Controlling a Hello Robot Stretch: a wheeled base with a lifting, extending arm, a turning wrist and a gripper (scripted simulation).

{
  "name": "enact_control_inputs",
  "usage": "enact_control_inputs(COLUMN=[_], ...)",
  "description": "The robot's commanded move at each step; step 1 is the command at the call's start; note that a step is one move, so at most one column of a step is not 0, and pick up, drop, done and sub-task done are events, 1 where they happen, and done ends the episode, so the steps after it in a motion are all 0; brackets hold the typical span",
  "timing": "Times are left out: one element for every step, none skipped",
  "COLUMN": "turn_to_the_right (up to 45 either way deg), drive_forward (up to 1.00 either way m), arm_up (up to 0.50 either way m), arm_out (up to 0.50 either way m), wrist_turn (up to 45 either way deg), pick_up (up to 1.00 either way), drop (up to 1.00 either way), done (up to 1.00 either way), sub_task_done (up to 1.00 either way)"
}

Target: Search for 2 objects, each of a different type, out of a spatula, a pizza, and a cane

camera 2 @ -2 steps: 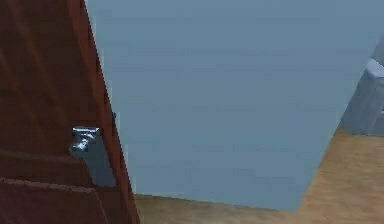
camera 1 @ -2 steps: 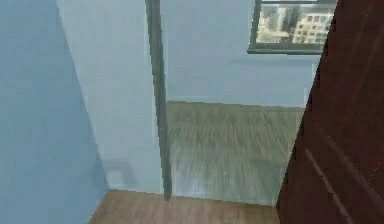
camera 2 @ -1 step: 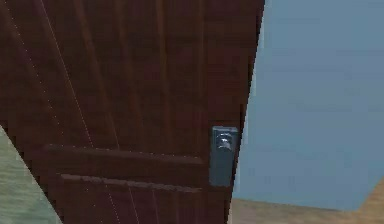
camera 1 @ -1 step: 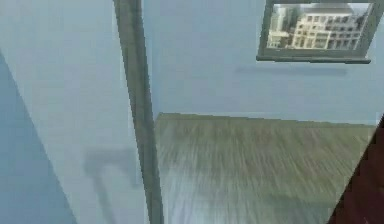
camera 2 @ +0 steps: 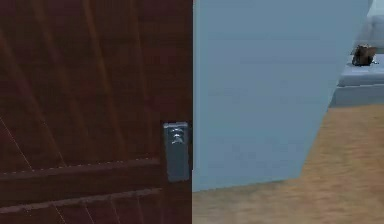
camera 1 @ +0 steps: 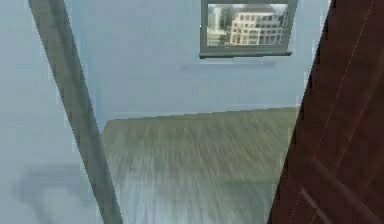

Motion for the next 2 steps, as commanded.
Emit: enact_control_inputs(turn_to_the_right=[0.0, 0.0], drive_forward=[1.00, 0.05], arm_up=[0.00, 0.00], arm_out=[0.00, 0.00], wrist_turn=[0.0, 0.0], pick_up=[0.00, 0.00], drop=[0.00, 0.00], done=[0.00, 0.00], sub_task_done=[0.00, 0.00])
